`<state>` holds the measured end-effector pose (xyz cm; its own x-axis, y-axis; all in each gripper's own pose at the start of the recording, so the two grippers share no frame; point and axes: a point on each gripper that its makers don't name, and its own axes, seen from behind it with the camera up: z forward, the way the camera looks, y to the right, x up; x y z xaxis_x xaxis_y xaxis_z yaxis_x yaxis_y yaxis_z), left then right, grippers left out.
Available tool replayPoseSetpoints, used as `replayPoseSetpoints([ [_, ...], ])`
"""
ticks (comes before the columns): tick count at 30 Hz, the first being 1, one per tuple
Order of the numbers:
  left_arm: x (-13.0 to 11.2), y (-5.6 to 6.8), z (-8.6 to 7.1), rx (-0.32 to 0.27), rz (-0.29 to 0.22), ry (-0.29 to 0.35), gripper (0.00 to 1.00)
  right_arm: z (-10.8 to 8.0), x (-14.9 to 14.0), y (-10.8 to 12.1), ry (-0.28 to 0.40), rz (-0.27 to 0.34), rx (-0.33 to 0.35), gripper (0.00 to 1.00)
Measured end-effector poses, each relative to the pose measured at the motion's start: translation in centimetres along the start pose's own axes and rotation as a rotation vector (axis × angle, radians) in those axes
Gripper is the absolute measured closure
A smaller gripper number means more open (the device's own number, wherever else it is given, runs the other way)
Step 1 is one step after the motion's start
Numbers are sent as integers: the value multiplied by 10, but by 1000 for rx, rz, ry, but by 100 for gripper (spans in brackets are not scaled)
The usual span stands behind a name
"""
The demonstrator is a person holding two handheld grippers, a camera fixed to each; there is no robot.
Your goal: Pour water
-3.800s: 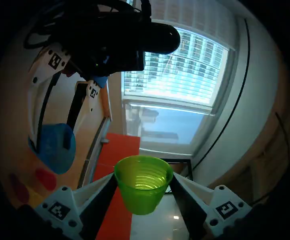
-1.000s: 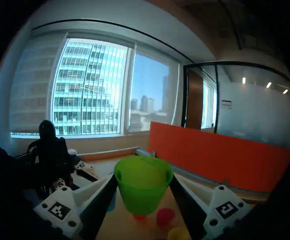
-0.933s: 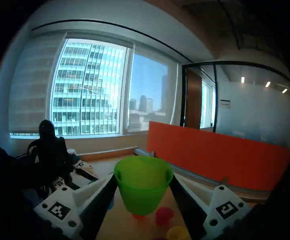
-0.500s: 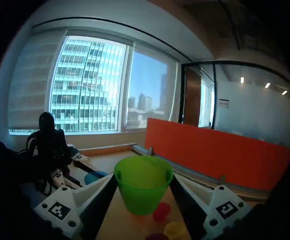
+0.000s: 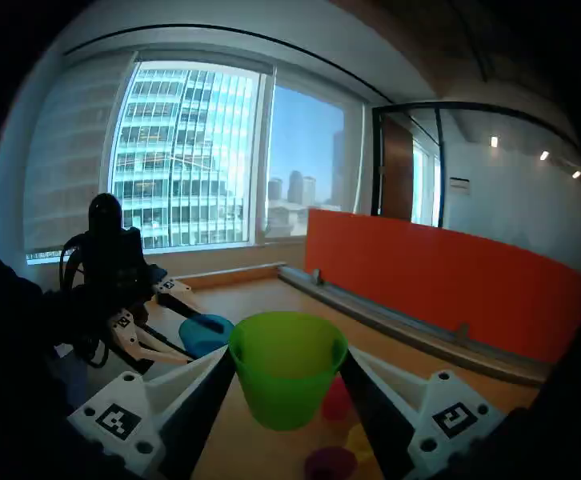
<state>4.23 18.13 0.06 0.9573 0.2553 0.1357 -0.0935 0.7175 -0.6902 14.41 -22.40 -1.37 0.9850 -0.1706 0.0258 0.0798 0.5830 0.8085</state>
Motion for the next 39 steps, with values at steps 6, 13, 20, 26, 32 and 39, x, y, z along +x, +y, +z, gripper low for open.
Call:
replayPoseSetpoints([
  [6,-11,0,2,-5,-6,-25,15,4,-18,-2,-24,10,17,9],
  [13,-23,1,4,-17,-10,-57,15,8,-42,-11,-60,13,49,9],
  [20,-42,3,7,-30,-11,-107,15,13,-73,-15,-121,12,63,9],
  [26,-60,5,9,-53,-6,-167,15,18,-97,-15,-175,10,70,8],
  [32,-78,6,10,-67,4,-226,15,24,-117,-18,-225,9,84,8],
  [39,-97,7,12,-88,15,-291,15,32,-138,-21,-279,-4,93,8],
])
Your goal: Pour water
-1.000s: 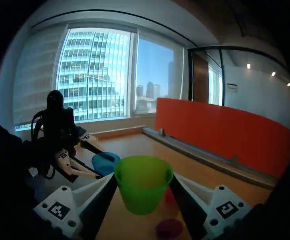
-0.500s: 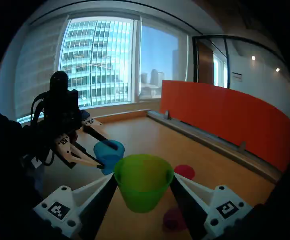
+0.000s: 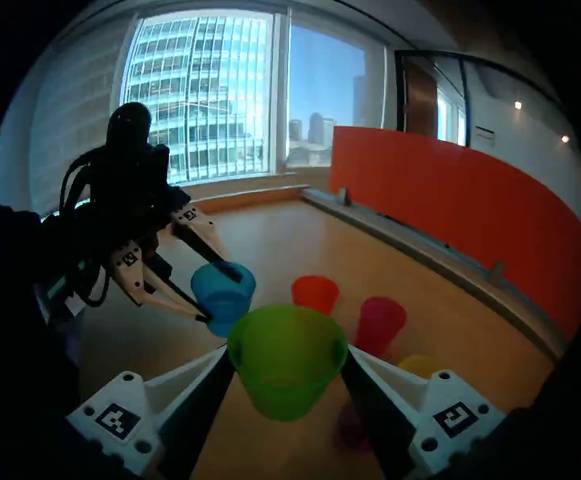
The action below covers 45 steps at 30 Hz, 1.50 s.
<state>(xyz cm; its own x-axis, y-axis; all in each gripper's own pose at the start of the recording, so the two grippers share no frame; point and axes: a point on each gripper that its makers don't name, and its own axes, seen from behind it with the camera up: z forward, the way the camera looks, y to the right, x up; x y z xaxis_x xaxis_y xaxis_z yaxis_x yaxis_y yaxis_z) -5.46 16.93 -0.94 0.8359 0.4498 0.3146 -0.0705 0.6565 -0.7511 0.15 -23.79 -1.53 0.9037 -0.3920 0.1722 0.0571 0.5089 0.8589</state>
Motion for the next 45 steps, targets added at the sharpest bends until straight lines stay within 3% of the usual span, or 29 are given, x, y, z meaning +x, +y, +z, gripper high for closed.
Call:
replayPoseSetpoints([
  [15,-35,4,15,-57,4,-130,15,25,-49,-9,-113,-39,15,8],
  [45,-62,12,23,-75,-22,-149,15,47,-92,-25,-184,-42,32,8],
])
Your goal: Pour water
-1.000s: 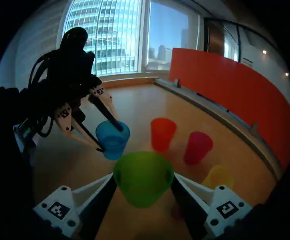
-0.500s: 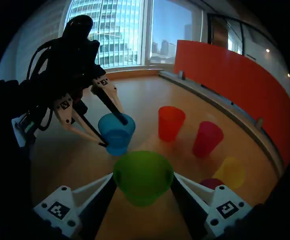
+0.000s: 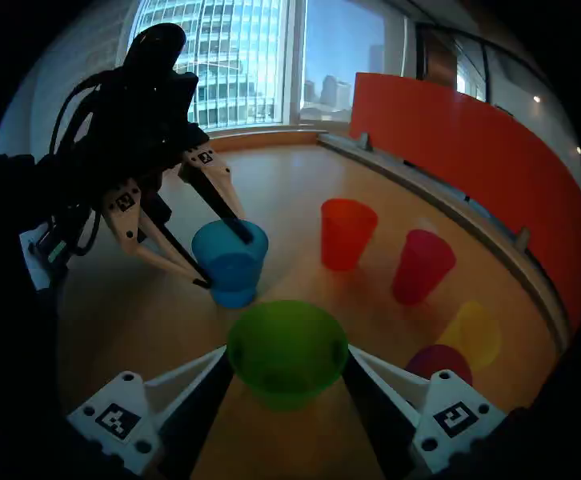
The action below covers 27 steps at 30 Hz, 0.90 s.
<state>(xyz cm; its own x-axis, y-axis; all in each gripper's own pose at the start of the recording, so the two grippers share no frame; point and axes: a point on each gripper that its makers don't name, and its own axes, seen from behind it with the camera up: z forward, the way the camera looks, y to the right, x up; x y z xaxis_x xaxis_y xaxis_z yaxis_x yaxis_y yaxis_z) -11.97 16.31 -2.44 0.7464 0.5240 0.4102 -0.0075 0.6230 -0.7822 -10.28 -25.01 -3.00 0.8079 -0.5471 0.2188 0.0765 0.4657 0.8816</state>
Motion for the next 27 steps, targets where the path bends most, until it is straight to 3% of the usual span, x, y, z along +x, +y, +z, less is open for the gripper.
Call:
replayPoseSetpoints([
  [18,-5,2,-4,4,5,-13,15,1,-9,-1,-9,-1,-15,8],
  [27,-8,1,-2,2,2,-27,14,0,-14,0,-24,-2,-25,1],
])
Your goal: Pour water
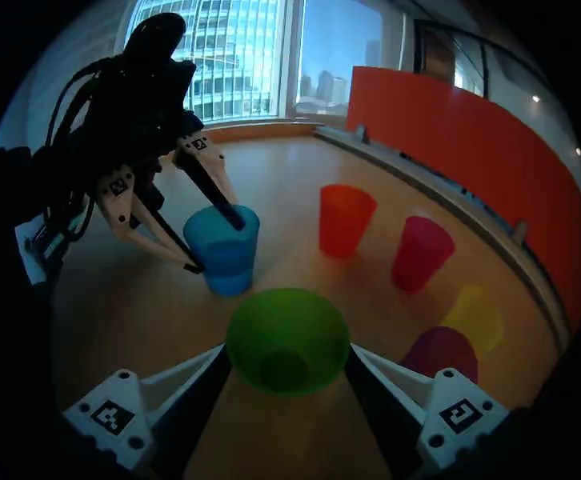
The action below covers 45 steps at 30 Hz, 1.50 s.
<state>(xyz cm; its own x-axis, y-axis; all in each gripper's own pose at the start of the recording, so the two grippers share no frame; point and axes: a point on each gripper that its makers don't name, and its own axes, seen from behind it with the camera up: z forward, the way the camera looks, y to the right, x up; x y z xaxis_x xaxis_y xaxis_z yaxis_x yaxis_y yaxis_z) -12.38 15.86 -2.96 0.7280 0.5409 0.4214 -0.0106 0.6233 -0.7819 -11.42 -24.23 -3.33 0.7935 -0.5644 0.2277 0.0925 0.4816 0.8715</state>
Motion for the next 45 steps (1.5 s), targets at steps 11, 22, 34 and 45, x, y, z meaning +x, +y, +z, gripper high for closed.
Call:
replayPoseSetpoints([
  [11,-10,-1,-1,16,6,-26,14,-11,-5,0,-2,2,-9,1],
  [22,-25,-3,-13,45,-8,-41,14,-30,-20,-1,-7,9,-29,0],
  [34,-38,-1,-33,73,-43,-28,14,-57,-36,-4,-10,24,-51,1],
  [45,-32,-11,-49,137,-74,22,14,-73,-32,1,45,67,-97,0],
])
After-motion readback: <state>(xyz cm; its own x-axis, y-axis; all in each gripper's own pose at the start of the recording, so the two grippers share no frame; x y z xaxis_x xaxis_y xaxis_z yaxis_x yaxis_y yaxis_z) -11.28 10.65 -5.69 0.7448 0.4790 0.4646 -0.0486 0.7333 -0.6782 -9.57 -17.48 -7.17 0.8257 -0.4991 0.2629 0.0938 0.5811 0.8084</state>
